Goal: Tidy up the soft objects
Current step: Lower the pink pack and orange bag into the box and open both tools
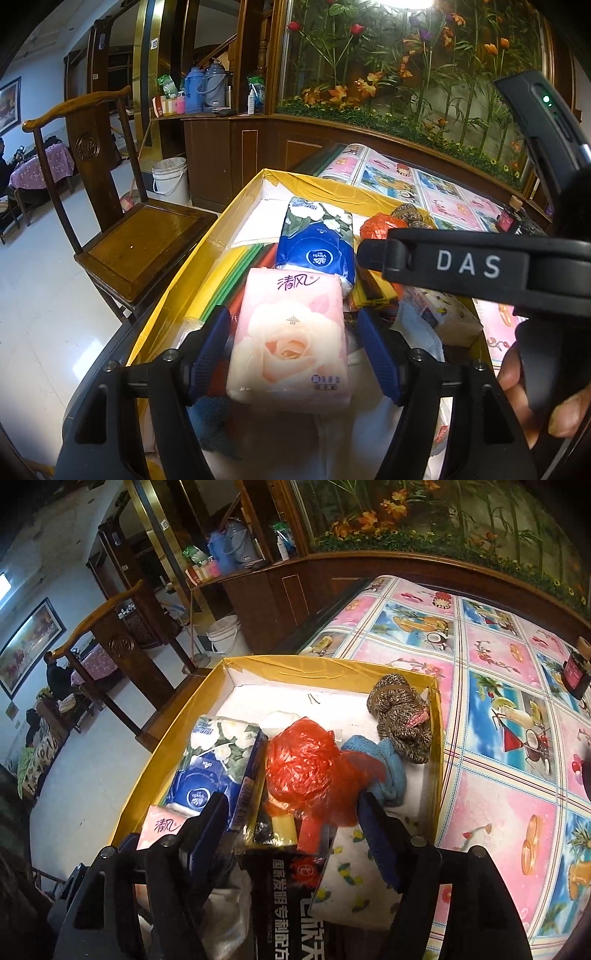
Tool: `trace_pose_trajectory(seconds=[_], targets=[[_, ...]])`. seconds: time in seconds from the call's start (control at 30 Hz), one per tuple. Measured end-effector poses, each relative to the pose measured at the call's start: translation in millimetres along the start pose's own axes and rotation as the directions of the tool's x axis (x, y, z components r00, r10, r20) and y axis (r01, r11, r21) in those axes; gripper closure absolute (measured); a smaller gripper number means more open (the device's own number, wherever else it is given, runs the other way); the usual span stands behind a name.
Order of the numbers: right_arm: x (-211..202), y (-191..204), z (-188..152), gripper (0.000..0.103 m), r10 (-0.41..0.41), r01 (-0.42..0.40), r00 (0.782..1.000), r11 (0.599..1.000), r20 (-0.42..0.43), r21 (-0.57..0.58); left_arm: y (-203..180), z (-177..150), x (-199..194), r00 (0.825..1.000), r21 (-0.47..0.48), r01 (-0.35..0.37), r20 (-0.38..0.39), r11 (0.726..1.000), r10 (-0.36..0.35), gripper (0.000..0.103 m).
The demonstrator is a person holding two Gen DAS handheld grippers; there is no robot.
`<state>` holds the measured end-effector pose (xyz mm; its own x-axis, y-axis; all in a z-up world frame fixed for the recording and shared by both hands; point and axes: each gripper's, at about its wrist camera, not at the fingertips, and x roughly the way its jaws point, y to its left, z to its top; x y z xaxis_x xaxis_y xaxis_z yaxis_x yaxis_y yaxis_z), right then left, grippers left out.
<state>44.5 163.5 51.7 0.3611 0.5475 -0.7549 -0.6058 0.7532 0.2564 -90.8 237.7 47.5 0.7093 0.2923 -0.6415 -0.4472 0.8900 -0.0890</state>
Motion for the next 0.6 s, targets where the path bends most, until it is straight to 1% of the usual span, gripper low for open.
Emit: trace_pose_trajectory(seconds=[0.07, 0.13, 0.2, 0.6], targets=[[-4.6, 1.1, -2.4, 0.025, 0.003, -0.003, 1.0, 1.0, 0.009, -0.005, -0.7, -0.4, -0.7, 1.0, 0.006, -0.005, 0.004, 1.0, 0.005, 0.03], [-8.4, 1.5, -4.0, 0.024, 0.008, -0.008, 1.0, 1.0, 0.016, -0.007, -1.7, -1.1, -3.1, 1.0, 0.013, -0.008, 0.013, 1.0, 0.008, 0.025], [-13.2, 0.5, -5.4, 0.023, 0.012, -0.012, 1.0, 1.0, 0.025, -0.008, -2.5, -2.0, -5.4, 1.0, 0.019, -0.014, 0.025, 1.0, 0.013, 0.023], [-34.3, -15.4, -17.7, 0.017, 0.02, -0.022, 0.997, 1.0, 0.072, 0.02, -15.0, -4.4, -14.2, 0.998, 0.054, -0.037, 0.054, 0.998, 0.034, 0.022]])
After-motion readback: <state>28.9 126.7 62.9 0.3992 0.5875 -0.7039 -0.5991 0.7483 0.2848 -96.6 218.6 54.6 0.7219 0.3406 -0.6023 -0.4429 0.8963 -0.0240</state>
